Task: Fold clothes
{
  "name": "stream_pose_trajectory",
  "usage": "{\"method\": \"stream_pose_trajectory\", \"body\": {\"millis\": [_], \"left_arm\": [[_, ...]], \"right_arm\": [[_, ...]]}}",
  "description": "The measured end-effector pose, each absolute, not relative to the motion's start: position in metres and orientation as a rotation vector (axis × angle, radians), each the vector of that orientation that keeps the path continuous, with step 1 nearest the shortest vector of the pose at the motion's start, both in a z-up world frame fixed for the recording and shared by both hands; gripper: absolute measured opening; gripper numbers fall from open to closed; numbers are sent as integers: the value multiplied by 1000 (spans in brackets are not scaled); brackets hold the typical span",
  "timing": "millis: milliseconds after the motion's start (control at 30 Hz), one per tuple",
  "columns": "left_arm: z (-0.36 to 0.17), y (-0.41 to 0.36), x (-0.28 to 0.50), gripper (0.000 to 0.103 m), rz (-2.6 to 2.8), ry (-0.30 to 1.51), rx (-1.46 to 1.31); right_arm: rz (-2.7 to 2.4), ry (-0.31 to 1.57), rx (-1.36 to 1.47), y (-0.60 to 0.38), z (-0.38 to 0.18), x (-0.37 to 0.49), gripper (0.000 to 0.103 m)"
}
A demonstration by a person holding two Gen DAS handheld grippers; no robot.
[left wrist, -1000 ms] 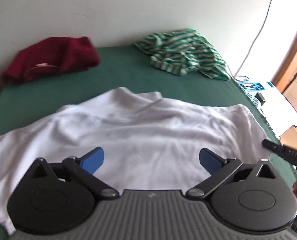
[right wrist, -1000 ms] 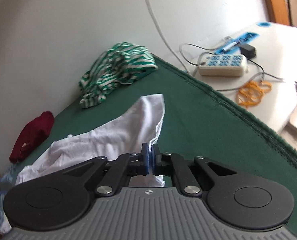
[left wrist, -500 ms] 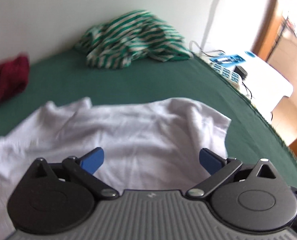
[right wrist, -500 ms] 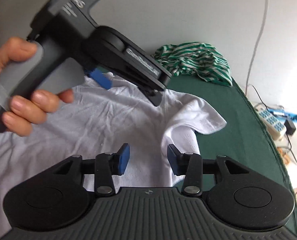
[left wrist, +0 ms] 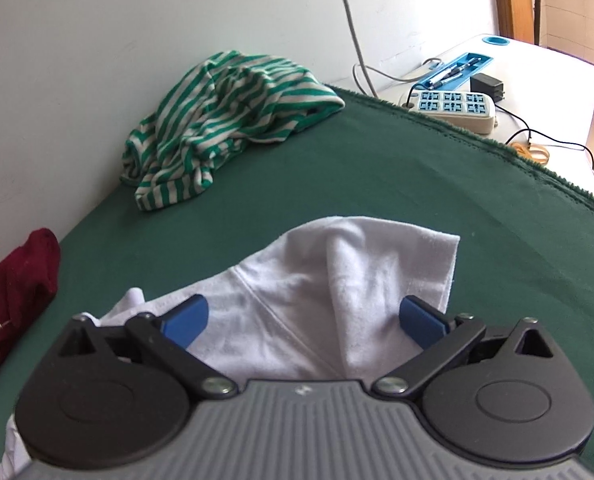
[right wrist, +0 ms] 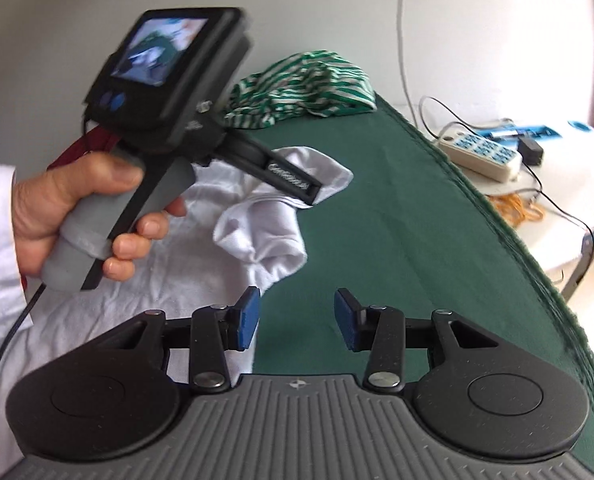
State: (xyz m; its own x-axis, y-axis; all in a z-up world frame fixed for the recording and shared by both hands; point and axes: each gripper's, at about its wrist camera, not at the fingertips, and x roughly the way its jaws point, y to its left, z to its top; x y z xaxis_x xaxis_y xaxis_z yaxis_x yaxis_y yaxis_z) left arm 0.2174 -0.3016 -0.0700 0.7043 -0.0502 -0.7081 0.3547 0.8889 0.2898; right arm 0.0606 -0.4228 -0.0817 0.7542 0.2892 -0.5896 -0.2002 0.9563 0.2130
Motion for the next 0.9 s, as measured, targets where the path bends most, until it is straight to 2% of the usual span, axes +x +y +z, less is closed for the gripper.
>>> {"method": "stream_pose_trajectory", "body": {"millis": [100, 233, 333, 433, 467, 533, 600, 633, 667, 733, 900], "left_arm": [[-58, -294, 200, 102, -353, 746, 345], [-69, -301, 197, 100, -367, 767, 407], [-78, -299, 201, 97, -377, 806, 388], [-78, -290, 211, 76, -374, 832, 285], [-77, -286, 216, 62, -376, 846, 236], [-75, -281, 223, 51, -366, 852, 187], [-72, -279, 227, 30, -351, 846, 169], [-69, -277, 229, 23, -343, 845, 157], [-65, -276, 230, 10, -335, 844, 143], [-55, -267, 229, 7, -329, 826, 91], [-29, -230, 219, 7, -304, 786, -67]], "right_arm": [[245, 658, 205, -435, -83, 63, 44], [204, 673, 308, -452, -87, 72, 38], [177, 686, 357, -463, -89, 76, 38], [164, 691, 382, -469, -90, 76, 38], [166, 689, 381, -469, -91, 75, 37], [171, 682, 372, -468, -90, 73, 35], [177, 677, 336, -467, -89, 74, 31], [183, 672, 317, -465, -89, 75, 27], [191, 668, 301, -463, -88, 75, 22], [222, 664, 283, -458, -86, 77, 16], [349, 628, 183, -428, -77, 82, 15]]}}
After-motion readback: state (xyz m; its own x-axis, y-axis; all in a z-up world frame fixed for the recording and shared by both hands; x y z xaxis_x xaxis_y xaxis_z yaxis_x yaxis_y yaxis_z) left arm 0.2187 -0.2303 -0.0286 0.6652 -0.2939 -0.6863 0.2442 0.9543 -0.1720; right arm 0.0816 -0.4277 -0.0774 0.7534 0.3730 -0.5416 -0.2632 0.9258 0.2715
